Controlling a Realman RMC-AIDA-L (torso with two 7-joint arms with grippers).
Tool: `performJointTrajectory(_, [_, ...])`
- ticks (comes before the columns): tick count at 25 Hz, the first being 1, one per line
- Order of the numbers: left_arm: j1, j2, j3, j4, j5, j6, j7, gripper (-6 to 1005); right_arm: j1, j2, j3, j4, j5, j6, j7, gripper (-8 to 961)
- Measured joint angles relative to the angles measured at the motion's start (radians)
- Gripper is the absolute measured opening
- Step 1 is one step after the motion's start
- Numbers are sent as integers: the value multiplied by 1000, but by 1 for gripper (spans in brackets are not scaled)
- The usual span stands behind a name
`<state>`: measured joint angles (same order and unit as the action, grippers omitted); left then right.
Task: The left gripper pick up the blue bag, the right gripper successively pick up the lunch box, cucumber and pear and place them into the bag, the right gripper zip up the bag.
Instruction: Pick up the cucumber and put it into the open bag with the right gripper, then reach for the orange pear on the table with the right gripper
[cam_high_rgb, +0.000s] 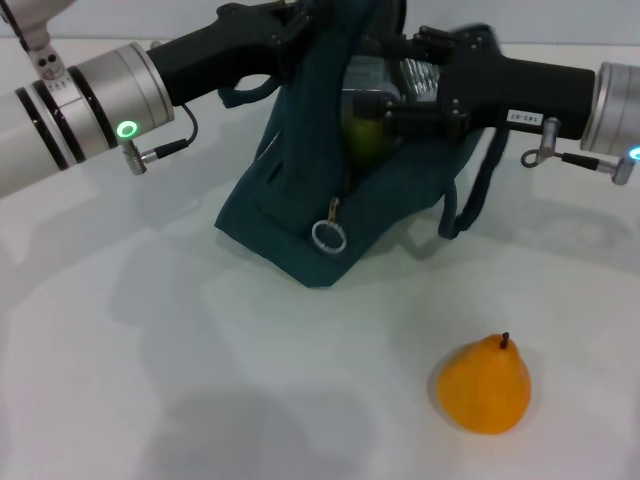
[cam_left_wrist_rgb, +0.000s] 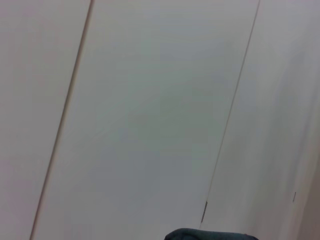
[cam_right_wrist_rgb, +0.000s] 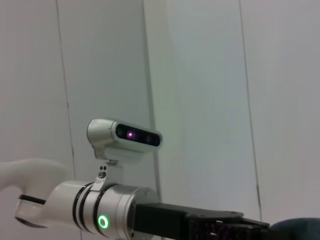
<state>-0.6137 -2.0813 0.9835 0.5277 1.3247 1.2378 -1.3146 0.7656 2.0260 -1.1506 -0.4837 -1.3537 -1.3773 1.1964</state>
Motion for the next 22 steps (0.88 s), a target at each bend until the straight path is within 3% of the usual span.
performJointTrajectory(4, [0, 0, 0, 0, -2, 0, 0, 86, -26, -3, 5, -22, 16, -12, -5, 804])
performJointTrajectory(9, [0, 0, -1, 0, -3, -6, 2, 87, -192, -15, 8, -197, 58, -108, -17, 832])
performJointTrajectory(13, [4, 0, -1, 0, 3, -12, 14, 88, -295, -68, 7, -298, -25, -281, -33, 820])
performJointTrajectory(14, [6, 0, 0, 0, 3, -12, 16, 88, -304, -77, 8, -302, -37, -308, -33, 815])
performJointTrajectory(15, [7, 0, 0, 0, 3, -12, 20, 89, -331, -99, 8, -300, -58, -377, -38, 810])
performJointTrajectory(17, [7, -2, 0, -1, 1, -13, 32, 89, -371, -116, 19, -278, -64, -421, -59, 801])
performJointTrajectory(22, [5, -5, 3, -1, -2, -14, 43, 90, -453, -109, 63, -229, -123, -437, -123, 693])
